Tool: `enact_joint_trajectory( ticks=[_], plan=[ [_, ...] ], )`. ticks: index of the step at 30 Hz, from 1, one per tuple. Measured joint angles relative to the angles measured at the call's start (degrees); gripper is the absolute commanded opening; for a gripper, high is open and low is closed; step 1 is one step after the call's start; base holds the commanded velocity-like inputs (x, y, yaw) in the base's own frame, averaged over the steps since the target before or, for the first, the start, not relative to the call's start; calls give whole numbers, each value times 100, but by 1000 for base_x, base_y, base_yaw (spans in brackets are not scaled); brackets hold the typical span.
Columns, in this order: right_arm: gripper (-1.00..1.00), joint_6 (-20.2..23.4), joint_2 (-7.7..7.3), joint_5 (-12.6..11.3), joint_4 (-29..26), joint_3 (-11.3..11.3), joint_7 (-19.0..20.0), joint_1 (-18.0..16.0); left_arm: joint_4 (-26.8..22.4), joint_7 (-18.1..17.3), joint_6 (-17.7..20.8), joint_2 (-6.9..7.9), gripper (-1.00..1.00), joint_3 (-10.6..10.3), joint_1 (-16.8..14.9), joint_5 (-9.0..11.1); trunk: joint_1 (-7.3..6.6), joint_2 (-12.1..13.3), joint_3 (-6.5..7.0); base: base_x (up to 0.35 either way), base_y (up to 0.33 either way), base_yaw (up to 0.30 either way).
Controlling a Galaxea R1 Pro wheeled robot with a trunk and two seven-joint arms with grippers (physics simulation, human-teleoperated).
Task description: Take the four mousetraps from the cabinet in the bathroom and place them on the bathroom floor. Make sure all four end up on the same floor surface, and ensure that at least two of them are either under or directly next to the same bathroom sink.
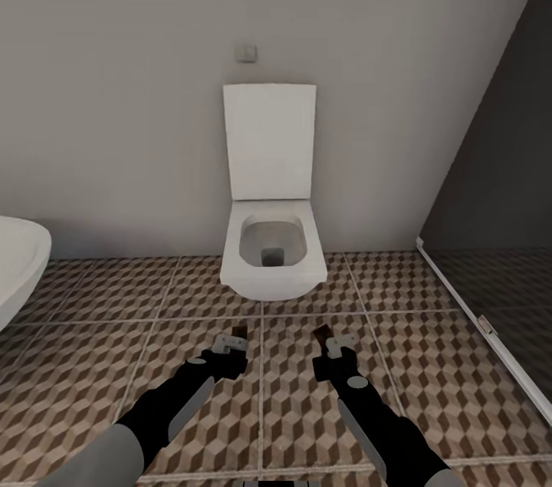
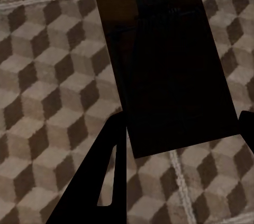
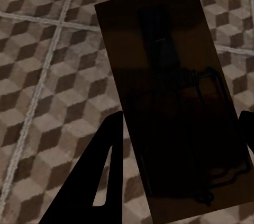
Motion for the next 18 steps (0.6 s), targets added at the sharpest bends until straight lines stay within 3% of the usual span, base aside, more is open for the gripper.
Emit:
enact_joint_trajectory(
  ticks=[18],
  plan=[
    [-100, 0, 1, 6, 0, 0, 0, 0, -5, 0, 0, 0, -100, 0, 0, 1, 44, -23, -376, 0, 0, 0]
  ],
)
